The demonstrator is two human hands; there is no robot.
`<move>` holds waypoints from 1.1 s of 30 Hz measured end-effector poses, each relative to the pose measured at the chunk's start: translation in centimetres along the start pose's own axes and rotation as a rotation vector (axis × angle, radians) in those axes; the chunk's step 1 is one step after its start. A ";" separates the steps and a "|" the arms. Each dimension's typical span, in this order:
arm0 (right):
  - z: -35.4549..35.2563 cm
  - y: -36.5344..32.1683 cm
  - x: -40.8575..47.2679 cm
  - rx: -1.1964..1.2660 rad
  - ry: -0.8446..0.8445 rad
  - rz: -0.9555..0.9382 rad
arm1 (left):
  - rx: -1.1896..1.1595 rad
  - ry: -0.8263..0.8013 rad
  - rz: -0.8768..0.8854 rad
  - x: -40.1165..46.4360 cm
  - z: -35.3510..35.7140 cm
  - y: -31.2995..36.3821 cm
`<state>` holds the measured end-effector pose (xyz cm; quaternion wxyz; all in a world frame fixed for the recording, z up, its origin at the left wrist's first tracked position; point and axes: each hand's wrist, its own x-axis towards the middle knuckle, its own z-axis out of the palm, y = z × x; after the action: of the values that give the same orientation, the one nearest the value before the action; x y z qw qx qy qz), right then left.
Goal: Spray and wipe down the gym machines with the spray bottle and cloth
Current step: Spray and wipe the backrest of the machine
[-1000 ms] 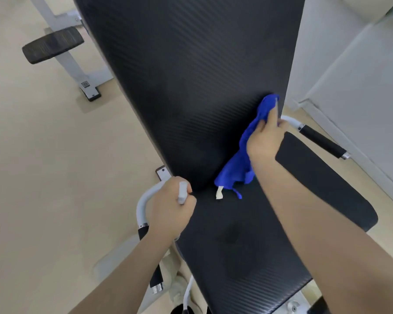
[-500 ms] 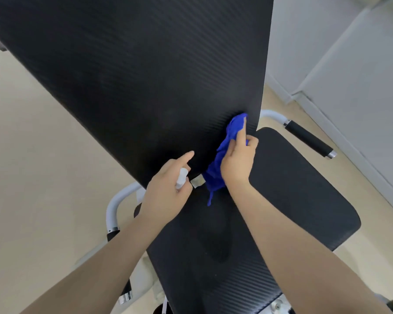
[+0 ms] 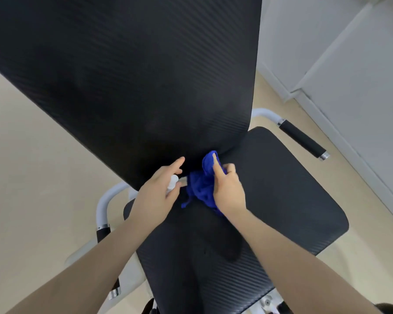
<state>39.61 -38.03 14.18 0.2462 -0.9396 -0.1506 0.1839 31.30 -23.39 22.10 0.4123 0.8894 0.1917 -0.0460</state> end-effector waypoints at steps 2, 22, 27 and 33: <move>-2.3 2.2 1.6 -0.050 0.052 0.087 | -0.015 -0.012 -0.031 -0.1 0.1 -0.4; -4.6 -12.9 2.7 0.491 0.490 0.130 | 0.056 0.085 -0.133 -4.4 -5.2 -3.1; -4.5 -15.4 1.8 0.455 0.516 -0.027 | -0.097 0.027 -0.052 -5.2 -6.8 -3.7; -2.2 -11.5 -2.7 0.238 0.195 -0.201 | -0.299 -0.039 0.016 -6.8 -7.1 -3.2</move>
<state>35.92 -30.36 22.60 0.3862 -0.8975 -0.1962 0.0830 23.27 -18.21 26.13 0.5442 0.8186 0.1812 -0.0311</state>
